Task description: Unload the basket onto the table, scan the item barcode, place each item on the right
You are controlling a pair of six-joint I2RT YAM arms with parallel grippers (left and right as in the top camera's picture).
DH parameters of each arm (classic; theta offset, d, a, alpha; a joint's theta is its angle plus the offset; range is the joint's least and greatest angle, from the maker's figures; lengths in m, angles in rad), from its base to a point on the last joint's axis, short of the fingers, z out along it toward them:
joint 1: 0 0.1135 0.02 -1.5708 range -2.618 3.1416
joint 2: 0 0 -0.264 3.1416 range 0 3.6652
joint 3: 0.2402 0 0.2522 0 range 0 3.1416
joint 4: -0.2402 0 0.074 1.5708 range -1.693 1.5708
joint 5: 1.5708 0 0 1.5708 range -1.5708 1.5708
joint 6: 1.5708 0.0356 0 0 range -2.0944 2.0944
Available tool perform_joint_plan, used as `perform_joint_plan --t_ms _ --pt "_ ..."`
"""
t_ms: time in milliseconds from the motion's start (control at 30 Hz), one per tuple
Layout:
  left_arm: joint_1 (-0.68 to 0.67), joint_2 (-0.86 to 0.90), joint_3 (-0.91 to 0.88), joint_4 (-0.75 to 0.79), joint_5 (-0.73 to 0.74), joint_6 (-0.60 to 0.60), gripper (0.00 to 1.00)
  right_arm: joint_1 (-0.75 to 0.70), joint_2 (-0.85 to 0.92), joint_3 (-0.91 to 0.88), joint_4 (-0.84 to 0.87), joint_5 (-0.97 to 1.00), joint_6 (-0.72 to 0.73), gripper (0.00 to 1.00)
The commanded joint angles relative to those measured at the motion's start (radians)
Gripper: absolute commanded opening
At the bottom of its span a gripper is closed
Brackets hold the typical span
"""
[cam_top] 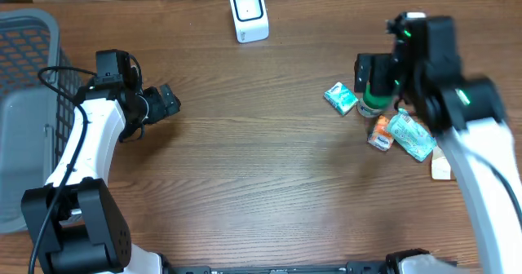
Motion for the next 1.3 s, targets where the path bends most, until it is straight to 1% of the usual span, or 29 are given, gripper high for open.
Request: perform_joint_plan --t_ms 0,200,300,400,500,600,700,800,900,967,1067,1133,1267 --pt "0.004 -0.021 0.019 -0.002 -0.007 0.001 1.0 0.024 -0.122 0.016 -0.008 -0.038 0.016 1.0" --pt "0.004 -0.021 0.019 -0.002 -0.007 0.001 1.0 0.025 -0.226 0.016 -0.007 -0.038 0.016 1.0" --pt "0.004 -0.021 0.019 -0.002 -0.007 0.001 0.99 0.025 -0.235 0.016 -0.016 -0.035 0.015 1.0" --pt "0.004 -0.021 0.019 -0.002 -0.007 0.001 1.0 0.025 -0.232 0.015 -0.068 -0.033 0.011 1.0" --pt "0.004 -0.021 0.019 -0.002 -0.007 0.001 1.0 0.025 -0.224 0.015 -0.07 -0.026 0.001 1.0" --pt "0.004 -0.021 0.019 -0.002 -0.007 0.001 1.0 0.025 -0.227 0.007 -0.042 -0.027 0.002 1.0" --pt "0.004 -0.021 0.019 -0.002 -0.007 0.001 1.0 0.023 -0.258 -0.05 0.066 -0.035 0.005 1.0" --pt "0.004 -0.021 0.019 -0.002 -0.007 0.001 1.0 0.023 -0.327 -0.181 0.235 -0.058 0.005 1.0" --pt "0.004 -0.021 0.019 -0.002 -0.007 0.001 1.0 0.023 -0.421 -0.362 0.433 -0.092 0.005 1.0" --pt "0.004 -0.021 0.019 -0.002 -0.007 0.001 1.0 0.019 -0.517 -0.532 0.6 -0.116 0.005 1.0" --pt "0.004 -0.021 0.019 -0.002 -0.007 0.001 1.0 -0.008 -0.653 -0.748 0.776 -0.165 0.005 1.0" --pt "0.004 -0.021 0.019 -0.002 -0.007 0.001 1.0 -0.021 -0.747 -0.874 0.848 -0.177 0.009 1.0" --pt "0.004 -0.021 0.019 -0.002 -0.007 0.001 1.0 -0.022 -0.946 -1.091 0.933 -0.176 0.008 1.0"
